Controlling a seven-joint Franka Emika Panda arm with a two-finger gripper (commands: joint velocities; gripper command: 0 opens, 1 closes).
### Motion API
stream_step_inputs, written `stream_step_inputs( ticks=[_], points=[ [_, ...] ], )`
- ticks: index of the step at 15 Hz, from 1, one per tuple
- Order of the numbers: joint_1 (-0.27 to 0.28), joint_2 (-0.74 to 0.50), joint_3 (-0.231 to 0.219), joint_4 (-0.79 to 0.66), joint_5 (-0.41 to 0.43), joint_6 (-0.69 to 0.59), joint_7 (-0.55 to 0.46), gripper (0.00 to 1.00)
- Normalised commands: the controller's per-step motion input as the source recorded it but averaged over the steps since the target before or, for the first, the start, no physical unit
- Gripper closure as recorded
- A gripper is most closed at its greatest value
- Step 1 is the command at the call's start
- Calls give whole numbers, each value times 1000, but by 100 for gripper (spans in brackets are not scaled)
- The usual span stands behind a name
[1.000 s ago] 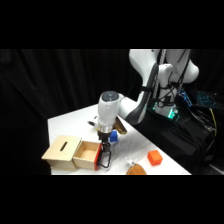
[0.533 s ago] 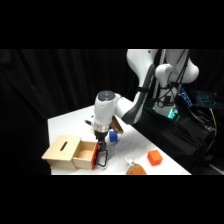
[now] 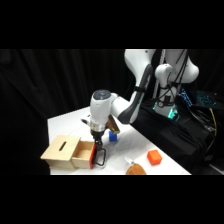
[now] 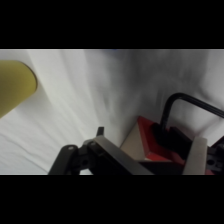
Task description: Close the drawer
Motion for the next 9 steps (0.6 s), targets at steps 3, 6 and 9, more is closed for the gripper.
stream_step_inputs(
  ticks=[3,6,9],
  points=[
    [-116,50,62,335,142,-161,-186,0],
    [-130,86,90,340,141,-140,-181,0],
    [-155,141,126,357,172,-130,-199,0]
  ],
)
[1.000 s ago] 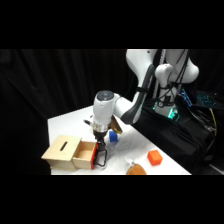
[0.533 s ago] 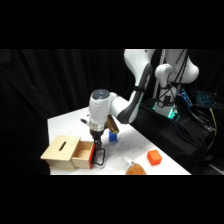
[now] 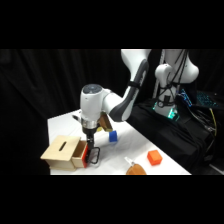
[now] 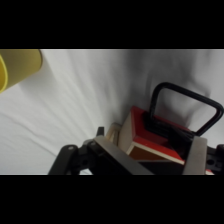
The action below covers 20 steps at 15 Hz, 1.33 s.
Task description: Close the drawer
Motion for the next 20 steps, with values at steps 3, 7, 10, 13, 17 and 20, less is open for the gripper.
stream_step_inputs(
  ticks=[3,7,10,13,17,20],
  points=[
    [-188,230,171,429,226,-149,-247,0],
    [-193,310,164,579,234,-240,-258,0],
    [-118,221,64,514,134,-203,-186,0],
    [-95,130,43,389,100,-137,-169,0],
    [-75,-8,31,223,75,-98,-168,0],
    [-45,-132,15,63,50,-43,-144,0]
  ],
)
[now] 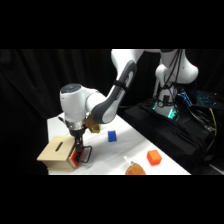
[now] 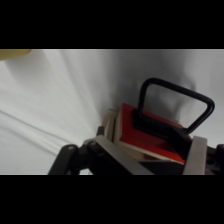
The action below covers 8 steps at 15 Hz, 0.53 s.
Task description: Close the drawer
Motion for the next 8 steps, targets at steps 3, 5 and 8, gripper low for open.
stream_step_inputs(
  ticks=[3,5,8],
  points=[
    [-53,-140,17,22,54,-15,-145,0],
    [-55,-128,21,9,59,-5,-146,0],
    [-40,-130,24,10,55,-6,-139,0]
  ],
)
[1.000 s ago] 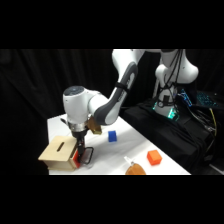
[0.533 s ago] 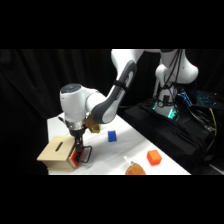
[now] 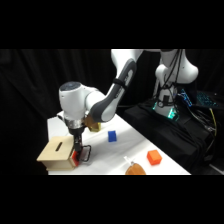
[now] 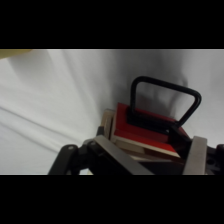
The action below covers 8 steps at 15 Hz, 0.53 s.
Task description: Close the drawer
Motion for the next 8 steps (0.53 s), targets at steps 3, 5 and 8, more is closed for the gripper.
stream_step_inputs(
  ticks=[3,5,8],
  points=[
    [-32,-210,22,-18,48,-39,-146,0],
    [-12,-360,3,-78,20,-107,-149,0],
    [-10,-456,26,-133,13,-219,-163,0]
  ],
)
